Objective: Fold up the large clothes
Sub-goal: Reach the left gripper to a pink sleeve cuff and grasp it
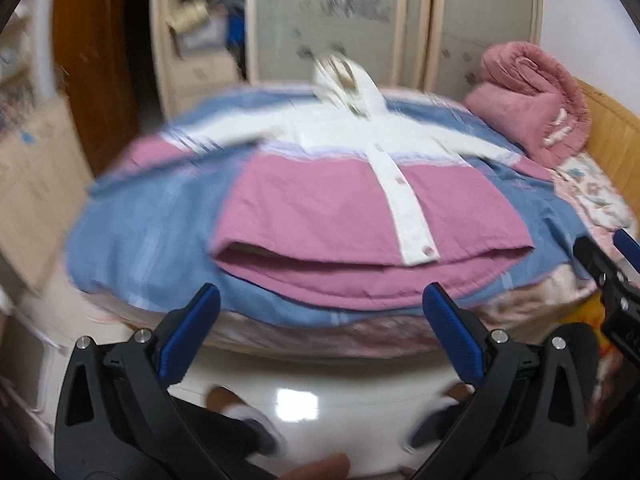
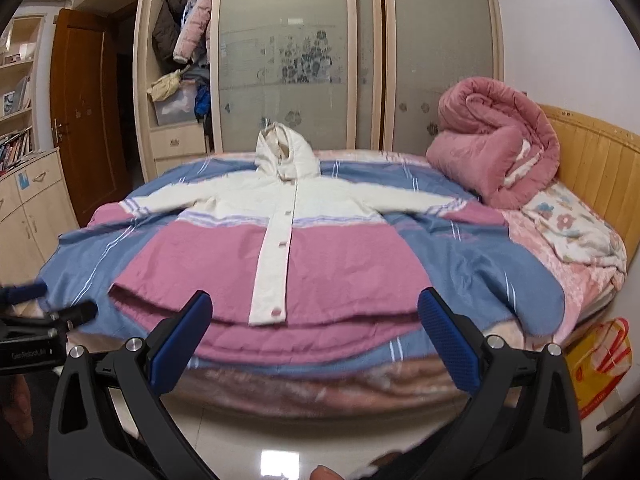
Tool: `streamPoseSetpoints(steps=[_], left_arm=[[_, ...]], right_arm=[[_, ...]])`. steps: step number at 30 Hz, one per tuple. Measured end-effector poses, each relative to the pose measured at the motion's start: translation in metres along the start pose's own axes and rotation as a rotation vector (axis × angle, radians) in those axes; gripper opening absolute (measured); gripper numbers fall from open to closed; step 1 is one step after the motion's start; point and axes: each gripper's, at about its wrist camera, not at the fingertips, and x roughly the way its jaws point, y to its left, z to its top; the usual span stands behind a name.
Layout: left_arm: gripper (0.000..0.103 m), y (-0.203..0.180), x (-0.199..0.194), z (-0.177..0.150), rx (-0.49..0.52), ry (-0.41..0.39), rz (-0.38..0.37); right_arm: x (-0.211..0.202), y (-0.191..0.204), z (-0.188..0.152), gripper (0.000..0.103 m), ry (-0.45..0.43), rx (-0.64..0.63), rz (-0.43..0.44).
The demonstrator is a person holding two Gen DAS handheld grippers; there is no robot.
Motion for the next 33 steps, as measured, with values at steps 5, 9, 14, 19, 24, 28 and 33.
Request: streamPoseSetpoints(steps=[5, 9, 14, 19, 24, 28, 33], left_arm=[[0.098, 0.032, 0.048, 0.011, -0.115, 0.12, -0.321], [0.101, 0.092, 0.082, 0.046, -0.318, 0.11, -0.451], [0.101, 0.166, 0.133, 0.078, -0.527, 0.19, -0.421], [0.101, 0.221, 0.165, 0.09, -0.531, 0.231, -0.274], [0.101, 0.291, 0.183, 0.115, -0.55, 0.263, -0.093], [0.101, 0.366, 0.174, 0.159, -0.626, 0.069, 0.081], [0.101, 0.431, 0.192, 0.223, -0.476, -0.113, 0.197]], right_arm=[[0.033, -0.006, 0.019, 0.102, -0.08, -0.002, -0.01], [0.058, -0.016, 0.041, 0.102, -0.157, 0.019, 0.02], [0.084, -0.037, 0.06, 0.102, -0.263, 0.061, 0.076], [0.118, -0.067, 0.034, 0.102, -0.241, 0.179, 0.139], [0.159, -0.08, 0.027, 0.102, -0.12, 0.262, 0.263], [0.171, -0.078, 0.024, 0.102, -0.141, 0.232, 0.218], [0.19, -0.084, 0.02, 0.102, -0.093, 0.285, 0.227]])
